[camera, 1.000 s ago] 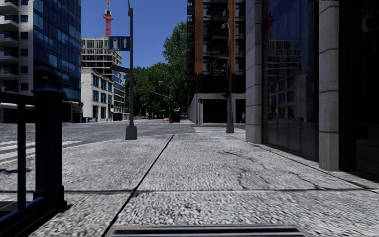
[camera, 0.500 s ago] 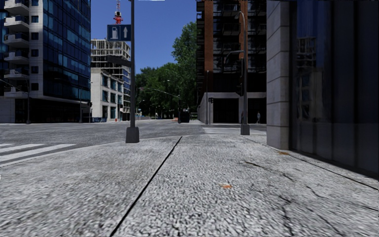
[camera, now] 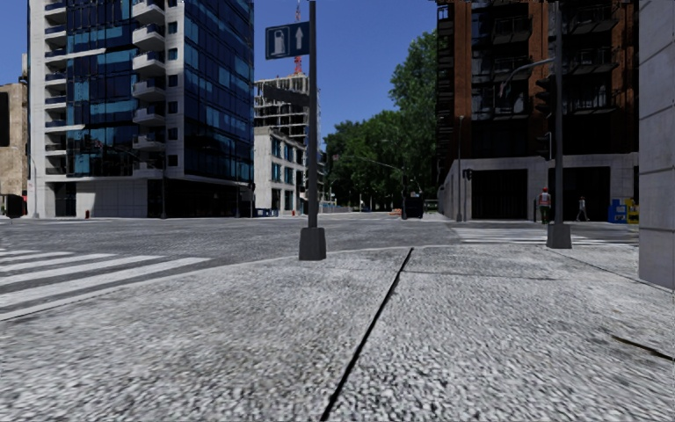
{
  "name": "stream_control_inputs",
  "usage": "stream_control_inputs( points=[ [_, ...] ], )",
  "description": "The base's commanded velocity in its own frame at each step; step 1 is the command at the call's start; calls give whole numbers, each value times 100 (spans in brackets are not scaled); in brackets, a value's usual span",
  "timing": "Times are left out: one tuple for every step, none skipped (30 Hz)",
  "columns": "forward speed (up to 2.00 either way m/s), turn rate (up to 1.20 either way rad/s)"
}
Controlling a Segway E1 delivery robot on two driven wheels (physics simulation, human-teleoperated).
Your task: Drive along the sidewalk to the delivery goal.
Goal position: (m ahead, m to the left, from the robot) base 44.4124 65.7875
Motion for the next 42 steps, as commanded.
stream_control_inputs(
  points=[
    [200, 68],
    [200, 68],
    [200, 68],
    [200, 68],
    [200, 68],
    [200, 68],
    [200, 68],
    [200, 68],
    [200, 68],
    [200, 68],
    [200, 68],
    [200, 68],
    [200, 68],
    [200, 68],
    [200, 68],
    [200, 68],
    [200, 68],
    [200, 68],
    [200, 68],
    [200, 68],
    [200, 68],
    [200, 68],
    [200, 68],
    [200, 68],
    [200, 68],
    [200, 68],
    [200, 68],
    [200, 68],
    [200, 68],
    [200, 68],
    [200, 68],
    [200, 68],
    [200, 68],
    [200, 68],
    [200, 68],
    [200, 68],
    [200, 68],
    [200, 68],
    [200, 68],
    [200, 68],
    [195, 68],
    [182, 68]
  ],
)
